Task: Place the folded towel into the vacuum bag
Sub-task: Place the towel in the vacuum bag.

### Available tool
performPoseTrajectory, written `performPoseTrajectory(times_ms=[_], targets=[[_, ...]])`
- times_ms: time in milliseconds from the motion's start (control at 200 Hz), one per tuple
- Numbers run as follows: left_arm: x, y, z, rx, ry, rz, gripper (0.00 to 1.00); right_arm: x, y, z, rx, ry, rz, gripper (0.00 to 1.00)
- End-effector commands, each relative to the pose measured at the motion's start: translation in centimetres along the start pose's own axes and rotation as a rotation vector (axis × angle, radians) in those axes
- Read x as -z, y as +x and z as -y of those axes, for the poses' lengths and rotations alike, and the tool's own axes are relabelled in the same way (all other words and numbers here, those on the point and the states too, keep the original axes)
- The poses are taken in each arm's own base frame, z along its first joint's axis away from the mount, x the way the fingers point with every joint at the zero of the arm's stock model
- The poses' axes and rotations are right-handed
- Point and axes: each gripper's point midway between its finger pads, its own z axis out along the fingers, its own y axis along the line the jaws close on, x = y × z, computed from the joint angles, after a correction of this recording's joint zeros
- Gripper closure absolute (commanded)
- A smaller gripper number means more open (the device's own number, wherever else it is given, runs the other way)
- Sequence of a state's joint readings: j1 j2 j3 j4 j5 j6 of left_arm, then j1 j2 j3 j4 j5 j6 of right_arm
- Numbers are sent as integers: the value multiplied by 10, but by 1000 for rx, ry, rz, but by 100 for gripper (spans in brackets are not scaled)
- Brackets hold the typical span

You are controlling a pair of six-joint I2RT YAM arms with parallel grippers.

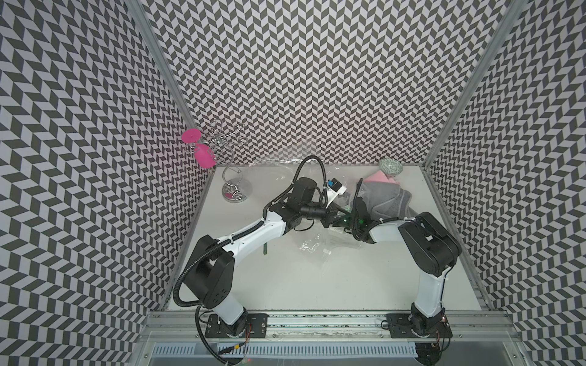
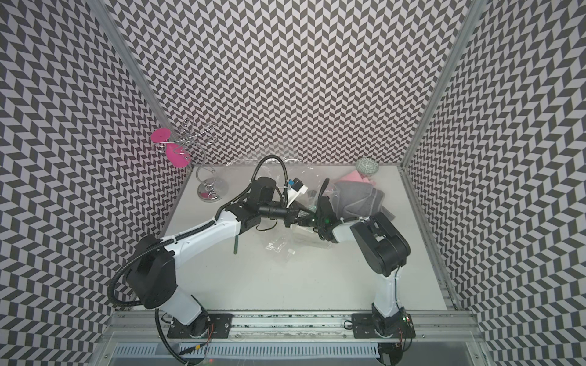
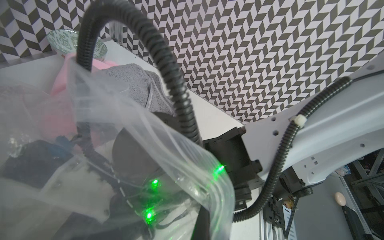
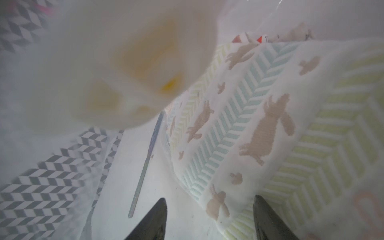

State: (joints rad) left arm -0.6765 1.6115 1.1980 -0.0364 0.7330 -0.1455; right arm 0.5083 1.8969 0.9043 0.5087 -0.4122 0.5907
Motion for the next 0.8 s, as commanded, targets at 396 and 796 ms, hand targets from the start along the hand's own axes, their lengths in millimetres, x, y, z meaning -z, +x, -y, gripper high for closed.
performPoseTrajectory(times_ms=[396, 796], targets=[[5, 3, -96, 299, -340, 132, 100, 149, -10, -11, 23, 186, 230, 19], [1, 9, -104, 333, -322, 122, 100, 236, -94, -53, 224, 265, 550, 12]])
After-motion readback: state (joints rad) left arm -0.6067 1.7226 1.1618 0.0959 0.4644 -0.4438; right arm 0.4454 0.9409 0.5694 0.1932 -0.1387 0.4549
